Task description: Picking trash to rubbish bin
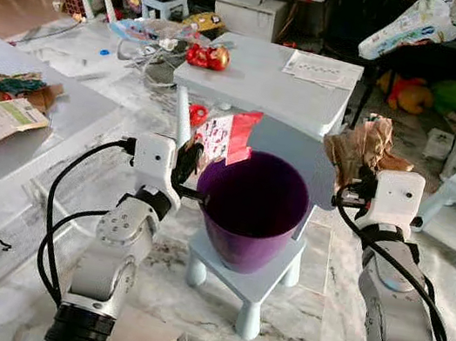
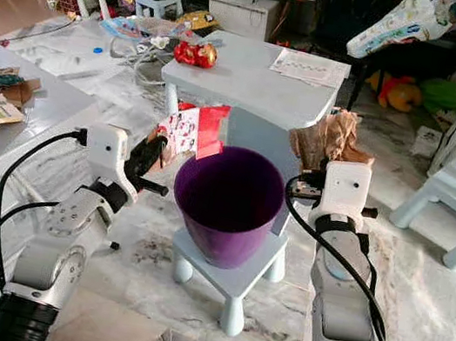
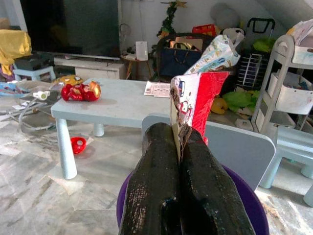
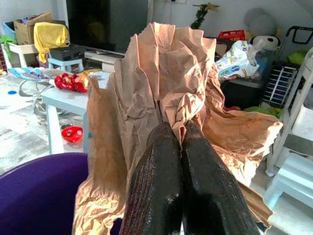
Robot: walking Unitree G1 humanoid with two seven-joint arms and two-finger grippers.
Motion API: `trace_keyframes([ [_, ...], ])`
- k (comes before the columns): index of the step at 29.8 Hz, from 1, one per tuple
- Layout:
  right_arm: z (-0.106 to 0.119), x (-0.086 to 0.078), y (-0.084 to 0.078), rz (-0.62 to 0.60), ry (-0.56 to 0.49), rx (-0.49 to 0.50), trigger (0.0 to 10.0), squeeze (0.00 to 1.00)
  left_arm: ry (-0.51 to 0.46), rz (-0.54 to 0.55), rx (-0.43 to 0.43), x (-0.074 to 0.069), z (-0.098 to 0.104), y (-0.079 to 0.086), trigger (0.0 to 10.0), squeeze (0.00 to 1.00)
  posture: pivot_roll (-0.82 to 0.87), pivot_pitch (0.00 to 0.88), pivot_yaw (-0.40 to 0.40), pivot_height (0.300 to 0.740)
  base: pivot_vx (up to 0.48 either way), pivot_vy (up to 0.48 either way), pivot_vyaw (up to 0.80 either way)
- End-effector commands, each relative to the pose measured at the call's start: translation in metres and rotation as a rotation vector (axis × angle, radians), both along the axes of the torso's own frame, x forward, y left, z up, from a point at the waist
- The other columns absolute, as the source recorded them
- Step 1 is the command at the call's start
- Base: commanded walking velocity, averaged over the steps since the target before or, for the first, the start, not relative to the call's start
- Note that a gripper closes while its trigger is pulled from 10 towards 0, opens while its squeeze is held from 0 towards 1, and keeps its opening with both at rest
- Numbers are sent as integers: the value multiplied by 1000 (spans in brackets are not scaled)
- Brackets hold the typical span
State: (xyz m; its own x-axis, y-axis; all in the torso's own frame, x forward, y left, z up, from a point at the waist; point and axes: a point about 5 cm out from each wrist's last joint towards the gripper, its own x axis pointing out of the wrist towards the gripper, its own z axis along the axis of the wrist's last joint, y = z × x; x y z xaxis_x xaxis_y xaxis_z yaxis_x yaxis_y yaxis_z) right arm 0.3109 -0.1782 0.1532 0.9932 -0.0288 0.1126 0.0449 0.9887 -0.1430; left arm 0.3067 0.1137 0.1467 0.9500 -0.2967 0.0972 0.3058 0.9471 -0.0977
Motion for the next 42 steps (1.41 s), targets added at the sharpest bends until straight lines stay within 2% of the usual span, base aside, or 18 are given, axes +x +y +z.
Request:
trace_keyframes([
  [1,1,2,5,26,2,7,10000,0,11,16,11,2,0,3,10000,0,-71,77,83,740,0,334,0],
  [11,-2,2,12,64,18,20,10000,0,-6,6,23,2,1,2,10000,0,-69,80,86,740,0,96,0],
  [16,-6,4,16,97,37,29,10000,0,-3,29,61,3,-3,0,10000,0,-69,79,88,740,0,0,0],
  [21,-17,14,27,161,93,59,10000,0,71,13,110,5,-28,-6,10000,0,-52,81,105,740,0,0,0],
  [25,-28,19,33,216,138,60,10000,0,144,8,145,2,-52,-2,10000,0,-38,91,121,740,0,0,0],
  [30,-39,21,32,212,171,52,10000,0,167,10,176,-3,-62,5,10000,0,-7,108,138,740,0,0,0],
  [34,-42,21,31,194,167,58,10000,0,159,15,178,-4,-61,8,10000,0,-6,115,144,740,0,0,0],
  [37,-35,19,31,189,105,53,10000,0,119,20,163,-2,-52,9,10000,0,-10,121,147,740,0,0,0],
  [39,-27,15,30,181,30,16,10000,0,72,36,155,1,-43,11,10000,0,-11,122,148,740,285,0,0],
  [42,-23,11,27,160,-2,4,10000,0,55,38,151,2,-38,10,10000,0,-12,123,148,740,309,0,0],
])
